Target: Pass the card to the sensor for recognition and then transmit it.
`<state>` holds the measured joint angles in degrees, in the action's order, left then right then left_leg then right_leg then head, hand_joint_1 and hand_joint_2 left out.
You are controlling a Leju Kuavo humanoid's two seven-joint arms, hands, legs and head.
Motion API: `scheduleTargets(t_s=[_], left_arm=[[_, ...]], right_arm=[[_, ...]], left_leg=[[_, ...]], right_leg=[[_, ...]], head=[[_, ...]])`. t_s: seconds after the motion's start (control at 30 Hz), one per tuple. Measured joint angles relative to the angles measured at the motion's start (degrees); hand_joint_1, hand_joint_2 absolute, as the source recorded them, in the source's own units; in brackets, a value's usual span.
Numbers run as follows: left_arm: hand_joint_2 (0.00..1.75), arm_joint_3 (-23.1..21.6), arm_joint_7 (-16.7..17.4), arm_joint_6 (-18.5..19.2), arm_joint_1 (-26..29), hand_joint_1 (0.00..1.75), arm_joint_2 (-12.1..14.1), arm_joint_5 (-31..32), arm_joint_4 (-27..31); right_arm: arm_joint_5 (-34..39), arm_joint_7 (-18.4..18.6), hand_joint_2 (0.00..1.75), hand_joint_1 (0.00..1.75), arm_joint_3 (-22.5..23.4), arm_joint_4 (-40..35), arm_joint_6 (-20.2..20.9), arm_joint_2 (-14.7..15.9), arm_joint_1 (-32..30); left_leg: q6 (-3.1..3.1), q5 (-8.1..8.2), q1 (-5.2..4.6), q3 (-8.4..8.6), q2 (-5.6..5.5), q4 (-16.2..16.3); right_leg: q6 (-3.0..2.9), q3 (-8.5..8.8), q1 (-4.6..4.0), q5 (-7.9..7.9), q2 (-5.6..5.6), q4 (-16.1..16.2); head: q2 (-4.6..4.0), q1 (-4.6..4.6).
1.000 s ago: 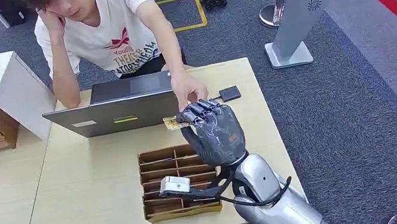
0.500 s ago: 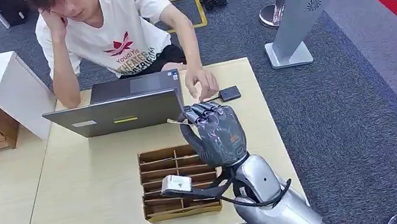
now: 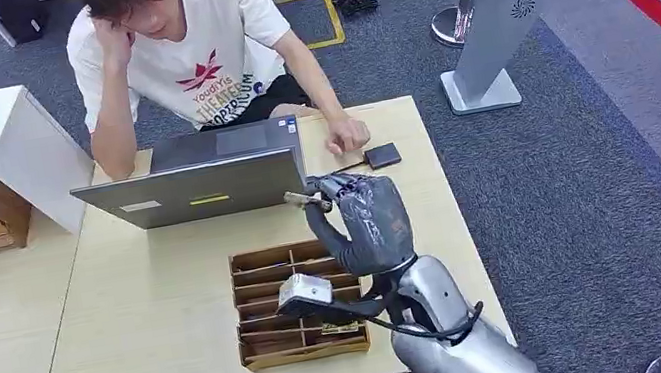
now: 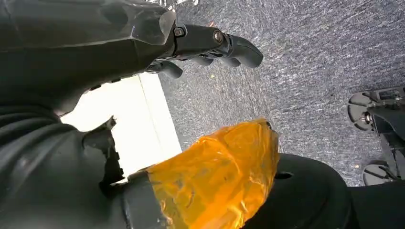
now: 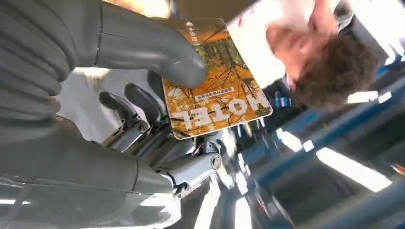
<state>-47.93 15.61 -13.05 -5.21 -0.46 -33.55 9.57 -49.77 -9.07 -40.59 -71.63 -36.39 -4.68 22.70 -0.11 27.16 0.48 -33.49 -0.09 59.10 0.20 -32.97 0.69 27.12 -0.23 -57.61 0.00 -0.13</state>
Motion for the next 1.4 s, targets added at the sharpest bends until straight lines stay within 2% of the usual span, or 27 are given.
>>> scheduleTargets(t_s=[0.17, 0.3, 0.43, 0.7, 0.87, 1.23, 1.4], left_arm=[[0.00, 0.0, -0.3, -0.3, 0.2, 0.00, 0.0, -1.2, 0.0], [0.00, 0.0, -0.3, -0.7, 0.2, 0.00, 0.0, -2.1, 0.0], [0.00, 0.0, -0.3, -0.9, 0.3, 0.00, 0.0, -3.0, 0.0], [0.00, 0.0, -0.9, -1.2, 0.6, 0.00, 0.1, -4.5, 0.0], [0.00, 0.0, -0.9, -1.2, 0.8, 0.00, 0.1, -4.6, 0.0], [0.00, 0.0, -0.9, -1.3, 0.8, 0.00, 0.1, -4.8, 0.0], [0.00, 0.0, -1.2, -1.4, 0.9, 0.00, 0.2, -5.6, 0.0]], right_arm=[[21.2, -3.2, 1.75, 1.75, 2.9, -5.1, 9.1, 0.1, -3.2], [28.7, -4.2, 1.75, 1.75, 6.1, -8.6, 12.1, 0.6, -6.2], [32.4, -4.3, 1.75, 1.75, 8.8, -10.8, 14.2, 1.6, -8.6], [34.8, -4.1, 1.75, 1.75, 14.1, -13.0, 16.9, 4.5, -12.6], [34.9, -4.1, 1.75, 1.75, 15.5, -13.7, 17.5, 5.4, -13.9], [34.2, -3.7, 1.75, 1.75, 16.5, -13.8, 17.6, 6.2, -14.6], [29.4, -2.5, 1.75, 1.75, 17.5, -13.8, 15.1, 6.8, -15.9]], left_leg=[[0.00, 0.01, 0.00, -0.01, 0.00, 0.0], [-0.01, 0.02, 0.00, -0.02, 0.00, 0.0], [-0.01, 0.02, -0.01, -0.02, 0.00, 0.0], [-0.01, 0.02, 0.00, -0.01, 0.00, 0.0], [-0.01, 0.02, 0.00, -0.01, 0.01, 0.0], [-0.01, 0.02, 0.00, -0.01, 0.01, 0.0], [-0.01, 0.03, -0.01, -0.02, 0.01, 0.0]], right_leg=[[0.00, -0.02, 0.00, 0.00, 0.00, 0.0], [0.00, -0.02, 0.00, 0.00, 0.00, 0.0], [0.00, -0.02, 0.00, 0.00, 0.00, 0.0], [0.00, -0.02, 0.00, 0.00, 0.00, 0.0], [0.00, -0.03, 0.00, 0.00, 0.02, 0.0], [0.00, -0.03, 0.00, 0.00, 0.02, 0.0], [0.00, -0.02, 0.00, 0.01, 0.01, 0.0]], head=[[0.00, 0.02], [0.00, 0.02], [0.00, 0.02], [0.00, 0.02], [0.00, 0.02], [0.00, 0.00], [0.00, 0.02]])
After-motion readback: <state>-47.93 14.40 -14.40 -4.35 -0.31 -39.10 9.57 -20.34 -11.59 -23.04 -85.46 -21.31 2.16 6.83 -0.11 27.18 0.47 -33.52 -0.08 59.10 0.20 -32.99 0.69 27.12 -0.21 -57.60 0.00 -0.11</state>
